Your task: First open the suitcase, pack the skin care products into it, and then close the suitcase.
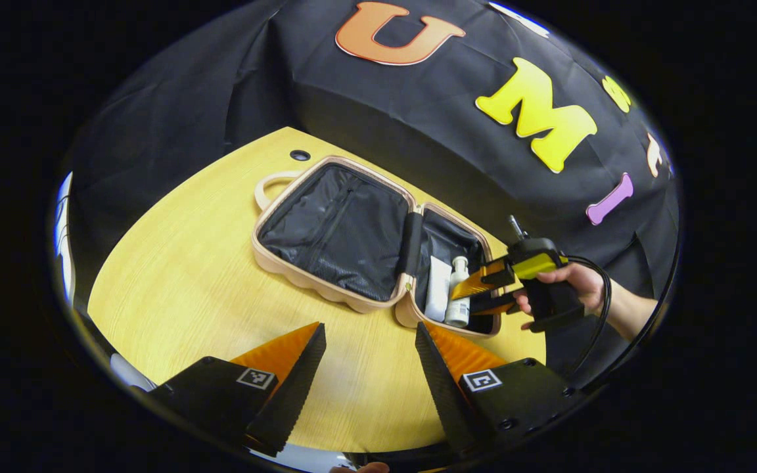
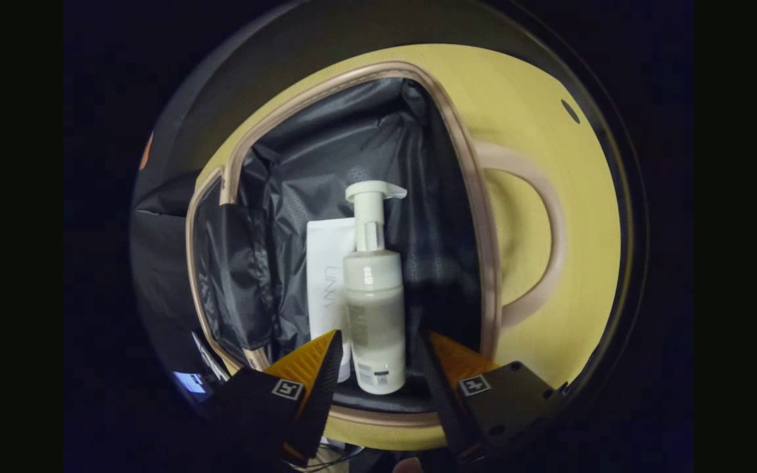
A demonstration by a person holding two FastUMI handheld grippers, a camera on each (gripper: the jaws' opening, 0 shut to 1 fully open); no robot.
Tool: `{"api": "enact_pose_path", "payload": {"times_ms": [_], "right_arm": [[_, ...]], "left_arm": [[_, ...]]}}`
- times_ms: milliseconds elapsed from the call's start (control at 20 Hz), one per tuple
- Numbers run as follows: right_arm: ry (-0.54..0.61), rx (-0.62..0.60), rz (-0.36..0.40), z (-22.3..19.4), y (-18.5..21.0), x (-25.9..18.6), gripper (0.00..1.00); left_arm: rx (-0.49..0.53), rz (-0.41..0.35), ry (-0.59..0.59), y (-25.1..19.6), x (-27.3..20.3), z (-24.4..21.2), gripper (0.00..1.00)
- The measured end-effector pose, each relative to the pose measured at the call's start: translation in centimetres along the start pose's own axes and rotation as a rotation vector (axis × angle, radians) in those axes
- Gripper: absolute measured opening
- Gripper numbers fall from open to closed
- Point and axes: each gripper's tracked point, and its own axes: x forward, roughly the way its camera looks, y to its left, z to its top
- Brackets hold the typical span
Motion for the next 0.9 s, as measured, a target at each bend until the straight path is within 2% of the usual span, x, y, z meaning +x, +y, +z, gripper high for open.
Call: {"api": "enact_pose_path", "payload": {"times_ms": [50,100,200,250,300,350,400,550,700,850,900], "right_arm": [[-0.027,-0.017,0.014,-0.2,-0.1,-1.4,0.75],[-0.057,-0.043,0.033,-0.5,-0.3,-3.0,0.73],[-0.130,-0.109,0.080,-1.3,-0.9,-6.3,0.80],[-0.181,-0.142,0.097,-1.3,-1.5,-7.8,0.76],[-0.234,-0.182,0.095,-1.6,-2.4,-9.2,0.76],[-0.283,-0.229,0.094,-2.0,-3.2,-10.6,0.81],[-0.337,-0.263,0.113,-2.5,-3.7,-12.1,0.81],[-0.430,-0.339,0.207,-4.4,-4.3,-15.2,0.82],[-0.535,-0.396,0.194,-4.5,-7.9,-16.7,0.82],[-0.645,-0.448,0.129,-3.5,-10.6,-19.3,0.82],[-0.681,-0.438,0.113,-3.1,-11.1,-20.2,0.82]], "left_arm": [[-0.014,0.004,-0.004,1.1,0.5,1.0,0.89],[-0.032,0.005,-0.014,2.4,0.9,2.3,0.90],[-0.042,0.026,-0.067,5.8,2.1,5.9,0.89],[-0.035,0.043,-0.110,7.7,3.1,7.6,0.90],[-0.046,0.029,-0.139,9.0,4.0,9.1,0.91],[-0.088,-0.002,-0.153,10.0,4.2,10.5,0.91],[-0.159,-0.041,-0.155,10.9,5.1,11.4,0.90],[-0.349,-0.109,-0.162,13.4,8.4,12.8,0.91],[-0.431,-0.108,-0.151,15.1,11.7,12.3,0.91],[-0.528,-0.171,-0.177,15.0,12.6,13.7,0.91],[-0.549,-0.169,-0.185,15.3,13.2,13.8,1.00]]}}
